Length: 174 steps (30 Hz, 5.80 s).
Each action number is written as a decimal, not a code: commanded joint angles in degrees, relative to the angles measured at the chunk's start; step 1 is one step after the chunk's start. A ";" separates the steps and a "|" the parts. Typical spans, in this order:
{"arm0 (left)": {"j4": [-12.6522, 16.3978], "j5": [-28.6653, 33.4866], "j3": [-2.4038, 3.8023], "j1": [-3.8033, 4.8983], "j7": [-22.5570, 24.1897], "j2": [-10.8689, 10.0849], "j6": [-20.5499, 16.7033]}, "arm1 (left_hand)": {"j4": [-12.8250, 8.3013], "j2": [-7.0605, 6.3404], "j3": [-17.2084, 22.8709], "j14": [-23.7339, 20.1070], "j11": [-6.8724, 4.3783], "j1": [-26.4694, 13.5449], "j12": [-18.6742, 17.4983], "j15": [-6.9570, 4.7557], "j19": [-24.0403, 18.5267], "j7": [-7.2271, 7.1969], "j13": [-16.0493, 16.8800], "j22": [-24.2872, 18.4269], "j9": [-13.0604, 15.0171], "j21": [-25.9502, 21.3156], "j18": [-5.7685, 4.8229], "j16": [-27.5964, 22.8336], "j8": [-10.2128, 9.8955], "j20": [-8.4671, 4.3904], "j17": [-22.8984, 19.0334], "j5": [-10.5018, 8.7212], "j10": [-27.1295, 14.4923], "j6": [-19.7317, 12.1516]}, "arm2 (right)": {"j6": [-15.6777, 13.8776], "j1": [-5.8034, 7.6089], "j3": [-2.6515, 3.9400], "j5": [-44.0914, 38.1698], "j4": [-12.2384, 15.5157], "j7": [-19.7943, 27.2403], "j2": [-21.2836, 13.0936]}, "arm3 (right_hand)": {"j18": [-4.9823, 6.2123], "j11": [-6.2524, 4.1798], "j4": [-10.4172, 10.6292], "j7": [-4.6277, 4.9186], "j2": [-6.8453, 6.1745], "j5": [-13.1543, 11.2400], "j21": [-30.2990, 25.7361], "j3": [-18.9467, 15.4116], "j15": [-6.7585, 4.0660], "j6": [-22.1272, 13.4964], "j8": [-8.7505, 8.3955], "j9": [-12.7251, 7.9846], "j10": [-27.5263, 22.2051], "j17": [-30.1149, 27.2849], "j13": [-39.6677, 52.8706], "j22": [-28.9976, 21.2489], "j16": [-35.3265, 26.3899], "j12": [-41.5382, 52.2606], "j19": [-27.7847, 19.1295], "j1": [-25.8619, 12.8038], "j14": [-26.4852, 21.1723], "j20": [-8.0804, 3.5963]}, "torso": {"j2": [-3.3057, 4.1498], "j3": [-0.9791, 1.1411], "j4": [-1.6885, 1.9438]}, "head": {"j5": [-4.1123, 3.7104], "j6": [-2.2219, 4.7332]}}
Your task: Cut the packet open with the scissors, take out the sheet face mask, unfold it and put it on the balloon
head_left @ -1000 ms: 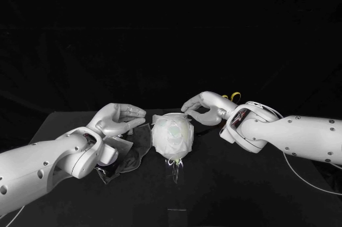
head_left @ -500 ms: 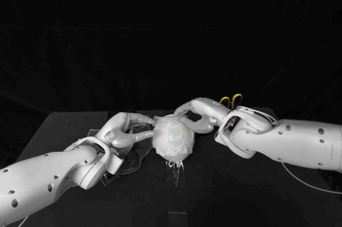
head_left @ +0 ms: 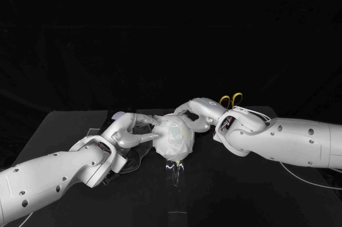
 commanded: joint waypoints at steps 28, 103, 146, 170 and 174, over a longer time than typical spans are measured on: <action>-0.02 -4.66 0.04 0.01 -4.95 1.40 0.26 | 0.00 0.39 -1.41 -2.13 0.85 0.59 -0.27 1.24 0.91 0.50 -0.18 -0.62 -0.17 -0.63 -0.55 -1.89 -0.14 0.02 -0.24 -0.09 -3.79 1.38 | 11.01 -0.23 0.07 -1.75 -3.69 -6.07 3.38 | -1.36 1.36 -4.30 0.15 4.93 -0.56 0.54 7.41 1.57 -1.01 -0.38 -2.61 -9.07 -3.55 -0.36 -0.29 -0.83 -0.62 1.23 0.48 -10.17 -0.51 | -0.10 0.06 0.05 | 0.16 -0.80; 2.12 -2.81 2.93 0.85 -0.14 -3.99 5.47 | -0.33 1.56 1.10 14.81 1.81 3.17 1.73 -0.69 2.98 1.88 0.54 -1.57 -0.42 -0.89 -0.31 4.42 0.56 -0.03 3.05 -0.07 7.97 5.57 | -2.72 2.43 2.07 27.61 1.04 5.49 -5.27 | 0.20 4.13 -1.44 2.96 -5.67 -0.30 -0.19 -22.38 3.02 -0.95 0.75 -8.89 -1.36 -4.71 0.04 -4.12 0.39 -0.21 1.14 -3.98 0.81 -0.02 | -0.01 0.07 0.08 | 0.02 0.34; -31.14 6.56 4.96 8.68 -26.94 22.29 27.46 | 0.30 -0.65 -7.00 17.85 1.79 -14.01 0.15 -1.01 3.41 2.60 0.19 -4.48 -2.14 -1.78 -0.38 2.85 -1.53 -0.10 4.39 -0.04 10.98 4.28 | -4.74 -5.46 1.71 22.30 8.78 -0.81 -5.47 | -3.62 7.79 19.61 2.22 -15.34 0.06 -2.14 -69.07 6.21 -37.04 -2.93 -18.61 -34.96 -7.98 -1.79 -23.74 -2.01 -2.07 -21.16 2.59 -25.37 0.19 | 1.81 0.03 -0.49 | 0.84 1.21; -32.20 4.07 4.99 9.11 -27.35 23.69 28.12 | 0.15 -1.69 -4.36 16.81 2.20 -7.93 0.43 -0.60 2.67 3.01 0.28 -5.61 -2.30 -2.01 -0.39 0.42 -1.55 -0.08 3.84 -0.04 9.51 3.66 | -1.75 -5.98 1.72 20.08 8.22 -4.72 -4.96 | -3.41 7.62 19.59 4.95 -15.24 0.17 -2.03 -68.92 6.31 -37.59 -2.75 -18.71 -35.84 -7.95 -1.75 -23.70 -1.96 -1.99 -21.06 4.34 -26.23 0.11 | 1.89 0.08 -0.41 | 0.81 0.73; -32.29 3.91 4.99 9.11 -27.45 23.78 28.53 | -0.03 -0.78 -2.32 17.07 2.15 -5.47 0.45 -0.62 2.68 2.94 0.29 -5.80 -2.29 -2.01 -0.39 0.18 -1.47 -0.08 3.84 -0.08 9.52 3.64 | -1.63 -5.98 1.72 19.98 7.99 -5.04 -4.77 | -3.32 7.62 19.60 4.85 -15.14 0.21 -2.03 -68.83 6.27 -37.28 -2.66 -18.61 -35.62 -7.90 -1.71 -23.74 -1.91 -1.94 -21.10 4.99 -26.05 0.09 | 1.86 0.11 -0.49 | 0.89 0.58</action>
